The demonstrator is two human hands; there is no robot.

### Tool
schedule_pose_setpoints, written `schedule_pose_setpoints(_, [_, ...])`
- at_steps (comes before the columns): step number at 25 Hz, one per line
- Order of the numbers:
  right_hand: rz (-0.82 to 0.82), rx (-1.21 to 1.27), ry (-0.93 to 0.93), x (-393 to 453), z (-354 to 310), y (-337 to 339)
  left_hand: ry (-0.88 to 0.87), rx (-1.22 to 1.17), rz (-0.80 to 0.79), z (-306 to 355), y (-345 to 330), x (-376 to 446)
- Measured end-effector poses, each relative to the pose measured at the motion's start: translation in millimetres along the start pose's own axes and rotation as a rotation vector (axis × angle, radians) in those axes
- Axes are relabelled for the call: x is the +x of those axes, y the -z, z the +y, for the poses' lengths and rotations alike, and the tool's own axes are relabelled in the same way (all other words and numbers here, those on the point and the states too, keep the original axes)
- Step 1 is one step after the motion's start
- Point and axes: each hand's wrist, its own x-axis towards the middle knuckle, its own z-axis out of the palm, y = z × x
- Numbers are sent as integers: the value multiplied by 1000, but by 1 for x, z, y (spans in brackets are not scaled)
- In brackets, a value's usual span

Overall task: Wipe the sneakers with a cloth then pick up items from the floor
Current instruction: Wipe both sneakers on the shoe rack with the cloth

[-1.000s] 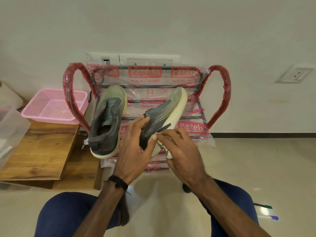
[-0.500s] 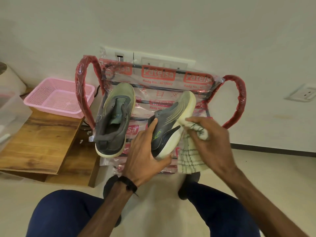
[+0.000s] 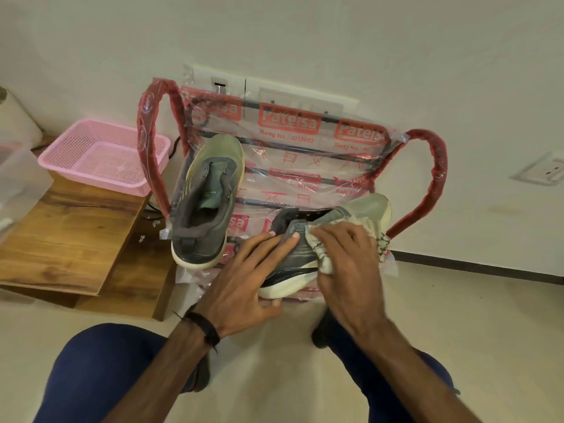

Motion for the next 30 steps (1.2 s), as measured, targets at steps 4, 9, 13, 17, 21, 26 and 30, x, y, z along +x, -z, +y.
schedule_pose_setpoints(4, [-102, -75, 177, -31, 0, 2, -38, 64, -14, -8, -13, -13])
schedule_pose_setpoints(9, [-104, -181, 212, -22, 30, 18, -66, 122, 69, 4, -11, -3])
schedule_pose_setpoints(13, [-90, -129, 173, -4, 33, 16, -83, 144, 149, 10, -2, 10])
schedule_pose_setpoints(17, [-77, -51, 157, -3, 33, 11, -87, 214, 111, 5, -3, 15])
schedule_pose_setpoints(21, [-150, -40, 270, -18, 20, 2, -114, 245, 96, -12, -8, 4])
schedule_pose_setpoints(26, [-100, -223, 240, 0, 55, 20, -146, 246, 145, -8, -15, 3])
schedule_pose_setpoints(30, [-106, -98, 155, -7, 18, 6, -140, 272, 151, -9, -17, 0])
